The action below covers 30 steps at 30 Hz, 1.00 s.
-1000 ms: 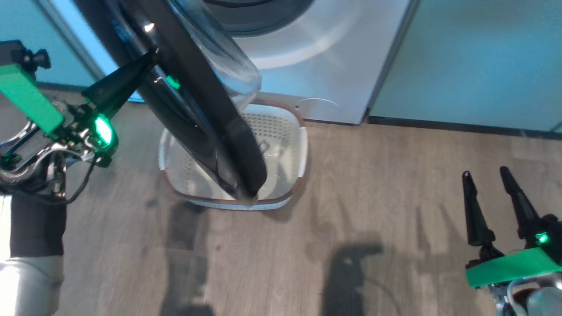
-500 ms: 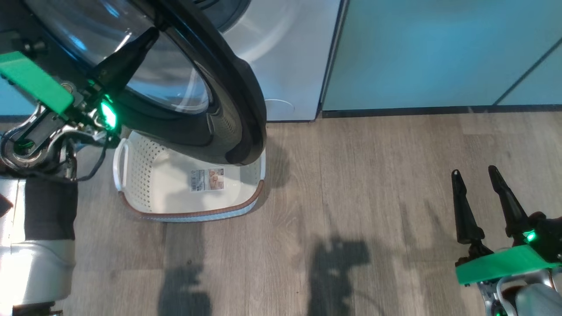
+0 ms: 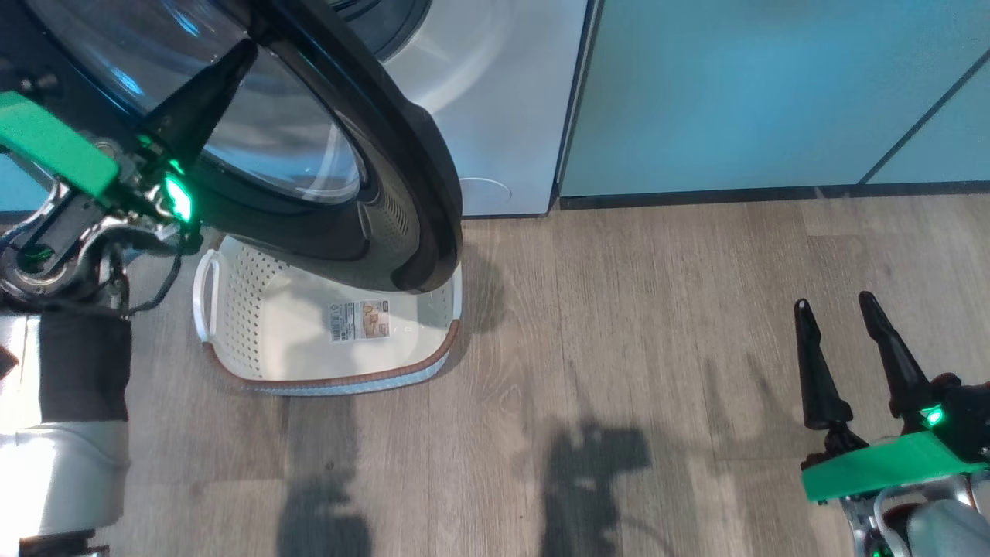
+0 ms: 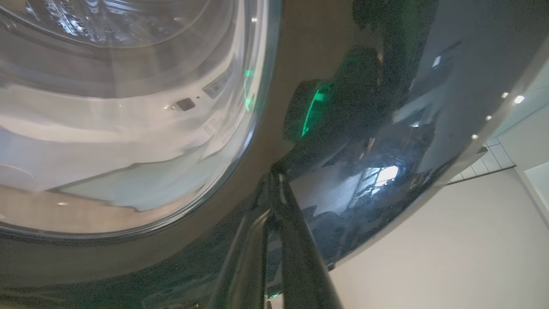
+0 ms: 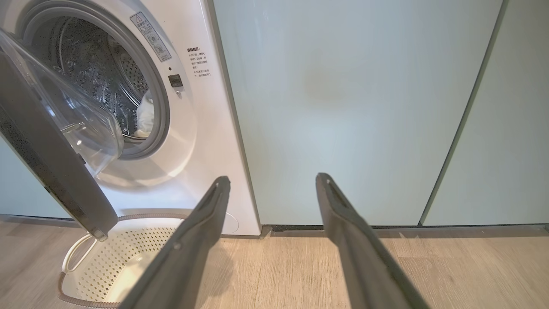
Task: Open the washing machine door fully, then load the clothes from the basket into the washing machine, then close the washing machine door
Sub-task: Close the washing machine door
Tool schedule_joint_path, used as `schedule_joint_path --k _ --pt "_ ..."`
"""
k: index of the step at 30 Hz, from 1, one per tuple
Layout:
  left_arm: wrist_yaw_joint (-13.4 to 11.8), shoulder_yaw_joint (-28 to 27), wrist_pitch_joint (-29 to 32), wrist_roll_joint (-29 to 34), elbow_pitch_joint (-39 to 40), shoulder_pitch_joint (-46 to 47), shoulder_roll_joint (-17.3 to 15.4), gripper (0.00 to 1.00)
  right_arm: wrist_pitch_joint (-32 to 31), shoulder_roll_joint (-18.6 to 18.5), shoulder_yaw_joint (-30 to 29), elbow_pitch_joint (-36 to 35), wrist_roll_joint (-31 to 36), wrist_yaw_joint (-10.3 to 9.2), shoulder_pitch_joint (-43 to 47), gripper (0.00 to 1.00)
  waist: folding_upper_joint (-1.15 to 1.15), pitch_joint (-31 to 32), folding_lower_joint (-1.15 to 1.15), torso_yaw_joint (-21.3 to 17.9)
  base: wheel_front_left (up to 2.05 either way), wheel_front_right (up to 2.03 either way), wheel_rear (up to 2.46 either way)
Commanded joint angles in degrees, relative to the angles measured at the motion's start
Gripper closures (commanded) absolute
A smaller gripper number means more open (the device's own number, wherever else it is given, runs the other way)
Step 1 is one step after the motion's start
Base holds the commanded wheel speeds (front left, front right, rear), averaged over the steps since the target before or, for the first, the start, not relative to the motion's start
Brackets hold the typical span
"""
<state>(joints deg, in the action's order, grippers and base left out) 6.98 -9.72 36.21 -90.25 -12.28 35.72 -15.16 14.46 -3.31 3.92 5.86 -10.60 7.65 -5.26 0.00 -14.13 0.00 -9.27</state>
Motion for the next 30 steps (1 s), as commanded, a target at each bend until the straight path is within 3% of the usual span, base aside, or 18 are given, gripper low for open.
schedule_joint_path --k 1,6,11,13,14,21,26,30 --pt "0.51 -2.54 -0.30 0.51 2.38 2.24 -1.99 1.00 0.53 0.00 0.94 -1.95 -0.21 -0.16 -2.33 0.00 0.00 0.01 0.00 0.07 0.00 0.00 0.00" --pt "0.51 -3.82 -2.59 2.45 4.84 -0.27 -2.80 1.00 0.53 0.06 0.23 -2.14 -0.05 -0.16 -2.65 0.00 0.00 0.06 0.00 0.59 0.00 0.00 0.00" --pt "0.51 -5.42 -9.91 6.88 5.94 -3.43 -2.81 1.00 0.53 0.12 -0.74 -2.26 0.18 -0.16 -2.50 0.00 0.00 0.57 0.00 1.72 0.00 0.00 0.00" --pt "0.51 -5.63 -12.82 8.13 6.37 -4.66 -2.41 0.41 0.53 0.14 -1.18 -2.32 0.22 -0.16 -2.32 0.00 0.00 0.86 0.00 2.28 0.00 0.00 0.00" --pt "0.51 -5.82 -14.55 8.96 6.78 -5.27 -2.31 0.00 0.53 0.14 -1.38 -2.36 0.26 -0.16 -2.22 0.00 0.00 0.99 0.00 2.56 0.00 0.00 0.00" --pt "0.51 -3.84 -27.85 20.11 11.10 -11.41 -3.51 0.00 0.53 0.17 -2.44 -2.92 0.69 -0.16 -1.65 0.00 0.00 1.68 0.00 4.29 0.00 0.00 0.00" --pt "0.18 -0.80 -38.87 36.19 12.11 -16.90 -5.87 0.00 0.53 0.11 -2.89 -3.32 1.03 -0.16 -1.27 0.00 0.00 2.11 0.00 5.34 0.00 0.00 0.00" --pt "-2.90 1.99 -45.28 48.61 13.01 -21.12 -6.61 0.00 0.53 0.02 -3.04 -3.44 1.20 -0.16 -0.82 0.00 0.00 2.75 0.00 5.88 0.00 0.00 0.00"
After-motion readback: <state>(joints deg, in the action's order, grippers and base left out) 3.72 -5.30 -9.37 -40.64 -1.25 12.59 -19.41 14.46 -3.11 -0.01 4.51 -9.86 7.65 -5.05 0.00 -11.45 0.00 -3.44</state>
